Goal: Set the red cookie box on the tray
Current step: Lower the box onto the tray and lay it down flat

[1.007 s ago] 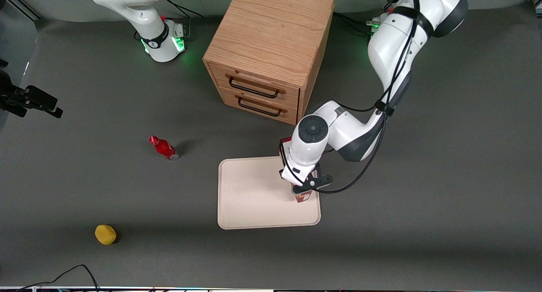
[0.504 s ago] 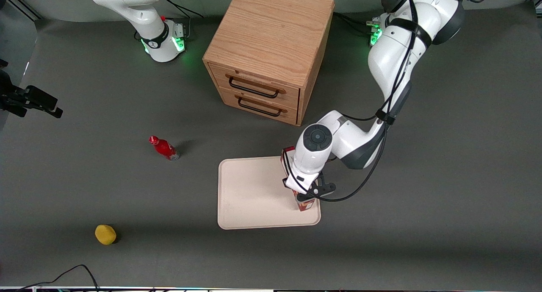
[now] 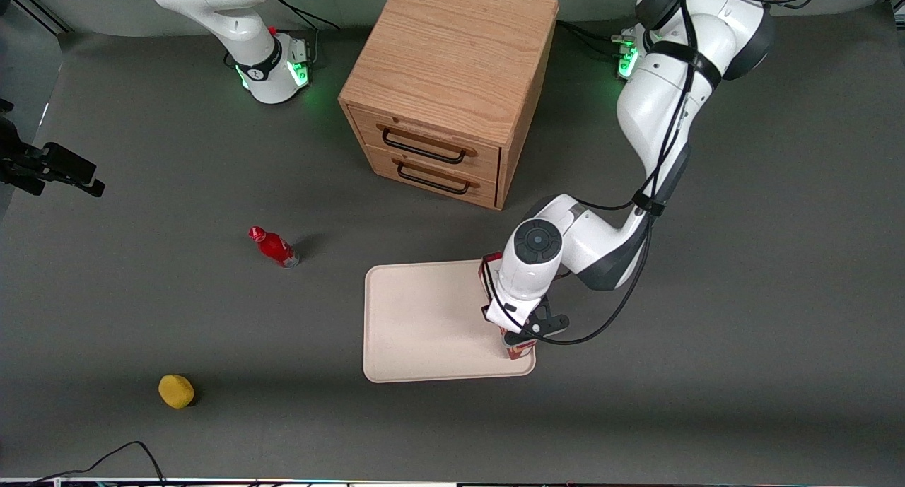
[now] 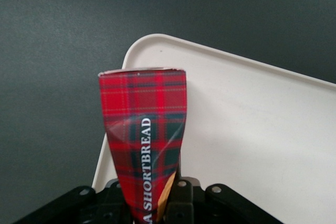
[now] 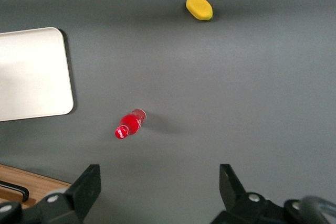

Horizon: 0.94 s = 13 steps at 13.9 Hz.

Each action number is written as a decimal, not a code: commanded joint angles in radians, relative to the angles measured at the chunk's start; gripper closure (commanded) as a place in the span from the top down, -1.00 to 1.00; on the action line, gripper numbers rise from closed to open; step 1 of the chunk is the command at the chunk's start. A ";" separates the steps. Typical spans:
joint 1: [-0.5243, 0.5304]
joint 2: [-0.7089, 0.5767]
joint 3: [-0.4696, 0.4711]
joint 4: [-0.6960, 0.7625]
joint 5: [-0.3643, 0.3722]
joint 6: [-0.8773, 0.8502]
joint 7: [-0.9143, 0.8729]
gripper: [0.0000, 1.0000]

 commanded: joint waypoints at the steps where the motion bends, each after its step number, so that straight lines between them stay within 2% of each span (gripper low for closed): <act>1: -0.015 0.031 0.003 0.038 0.018 0.008 0.001 -0.79; 2: -0.017 0.037 0.003 0.040 0.018 0.009 0.000 -0.77; 5: -0.017 0.043 0.003 0.037 0.018 0.029 0.000 -0.41; 8: -0.017 0.049 0.003 0.037 0.018 0.031 0.000 0.47; 9: -0.015 0.049 0.003 0.037 0.018 0.031 0.001 0.90; 10: -0.015 0.049 0.003 0.038 0.018 0.031 0.004 1.00; 13: -0.008 0.029 -0.003 0.040 0.012 0.008 0.006 1.00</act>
